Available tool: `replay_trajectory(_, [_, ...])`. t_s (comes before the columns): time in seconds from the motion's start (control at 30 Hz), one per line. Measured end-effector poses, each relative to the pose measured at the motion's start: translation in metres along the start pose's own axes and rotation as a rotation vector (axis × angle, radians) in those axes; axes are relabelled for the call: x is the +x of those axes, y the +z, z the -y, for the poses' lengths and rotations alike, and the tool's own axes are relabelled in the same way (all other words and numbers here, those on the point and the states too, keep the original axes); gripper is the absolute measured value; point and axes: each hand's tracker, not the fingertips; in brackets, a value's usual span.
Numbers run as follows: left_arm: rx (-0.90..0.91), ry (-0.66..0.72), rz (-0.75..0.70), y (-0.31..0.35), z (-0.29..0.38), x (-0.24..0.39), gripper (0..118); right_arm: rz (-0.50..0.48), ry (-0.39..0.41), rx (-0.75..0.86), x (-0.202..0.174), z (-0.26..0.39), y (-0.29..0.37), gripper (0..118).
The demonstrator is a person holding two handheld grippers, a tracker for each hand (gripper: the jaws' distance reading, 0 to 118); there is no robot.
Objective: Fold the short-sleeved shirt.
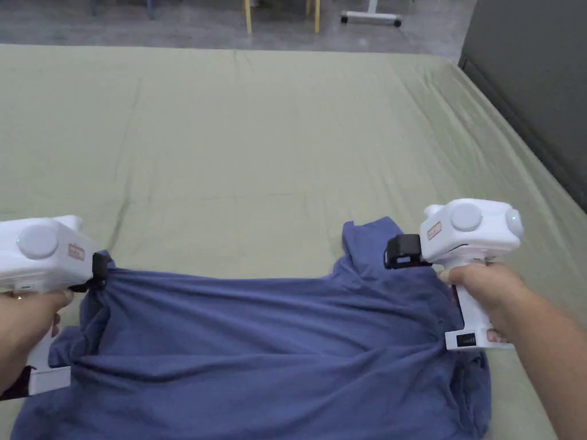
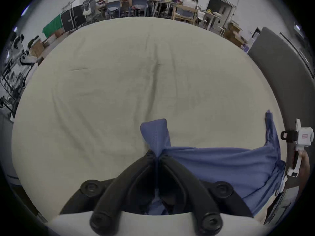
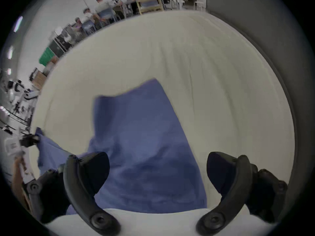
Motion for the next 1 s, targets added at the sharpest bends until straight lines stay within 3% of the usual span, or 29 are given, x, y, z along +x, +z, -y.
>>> replay_trajectory(0.1, [-0.009,0.014,0.009,0.002,0.005,-0.004,0,0.081,0.073,-0.042,0.000,0.008,-0.027,109])
replay_trajectory(0.17, [-0.014,0.031,0.022,-0.001,0.010,-0.007,0,0.078,0.086,0.035,-0.002,0.009,-0.016,109])
replay_trajectory(0.2, [-0.014,0.037,0.026,-0.003,0.013,-0.009,0,0.083,0.097,0.062,-0.002,0.004,-0.015,95])
replay_trajectory(0.23, [-0.018,0.045,0.031,-0.003,0.011,-0.011,0,0.080,0.144,0.109,-0.002,0.002,-0.008,67])
replay_trajectory(0.27, [-0.024,0.048,0.034,-0.004,0.013,-0.012,0,0.010,0.151,0.129,-0.001,0.000,-0.003,2])
replay_trajectory(0.37, [0.006,0.066,0.056,0.003,0.012,-0.015,0,-0.048,0.195,0.197,-0.017,0.023,0.040,2])
replay_trajectory(0.43, [0.040,0.070,0.094,0.019,0.012,-0.016,0,-0.015,0.231,0.254,-0.024,0.043,0.068,2])
replay_trajectory(0.5, [0.082,0.020,0.122,0.041,0.015,-0.016,0,-0.082,0.250,0.244,-0.011,0.047,0.093,2])
replay_trajectory(0.7, [0.135,-0.078,0.170,0.106,0.056,-0.027,0,-0.137,0.255,0.218,0.002,0.109,0.150,2])
replay_trajectory(1.0, [0.043,-0.176,0.173,0.127,0.147,-0.040,0,-0.126,0.223,0.065,0.015,0.183,0.125,2])
